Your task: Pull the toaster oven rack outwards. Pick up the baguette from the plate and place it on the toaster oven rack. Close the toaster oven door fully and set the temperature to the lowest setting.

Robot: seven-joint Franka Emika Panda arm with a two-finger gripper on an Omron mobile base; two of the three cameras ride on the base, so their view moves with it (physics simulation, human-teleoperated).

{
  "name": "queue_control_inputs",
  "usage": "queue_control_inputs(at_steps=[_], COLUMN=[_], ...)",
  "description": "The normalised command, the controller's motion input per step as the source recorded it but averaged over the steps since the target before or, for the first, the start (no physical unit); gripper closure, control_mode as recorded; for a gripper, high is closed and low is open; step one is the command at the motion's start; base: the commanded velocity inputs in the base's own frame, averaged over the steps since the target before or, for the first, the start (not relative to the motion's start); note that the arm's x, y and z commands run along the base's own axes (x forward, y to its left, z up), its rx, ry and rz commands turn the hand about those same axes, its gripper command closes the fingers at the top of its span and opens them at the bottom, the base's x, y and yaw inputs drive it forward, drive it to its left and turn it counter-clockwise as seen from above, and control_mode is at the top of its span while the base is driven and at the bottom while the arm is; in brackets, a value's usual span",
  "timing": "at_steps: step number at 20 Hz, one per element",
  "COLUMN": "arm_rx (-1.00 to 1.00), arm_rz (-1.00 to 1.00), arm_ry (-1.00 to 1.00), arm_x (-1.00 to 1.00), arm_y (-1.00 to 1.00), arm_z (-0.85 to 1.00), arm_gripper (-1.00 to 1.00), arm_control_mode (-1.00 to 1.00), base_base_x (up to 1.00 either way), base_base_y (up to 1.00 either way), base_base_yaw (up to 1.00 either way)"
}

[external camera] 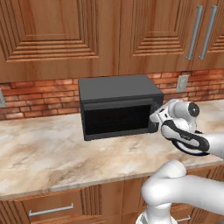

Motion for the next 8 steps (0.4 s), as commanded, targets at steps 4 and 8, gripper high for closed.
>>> queue_control_inputs(at_steps=[4,8], arm_rx=[-0.44,-0.44], arm_rz=[0.01,0.02], arm_ry=[-0.40,-0.40], arm_x=[0.00,0.00], arm_y=[0.00,0.00], arm_z=[0.00,0.00], arm_gripper=[1.00,1.00], arm_control_mode=[-1.00,-1.00], base_base_x=[0.00,0.00], base_base_y=[0.00,0.00], base_base_yaw=[0.00,0.00])
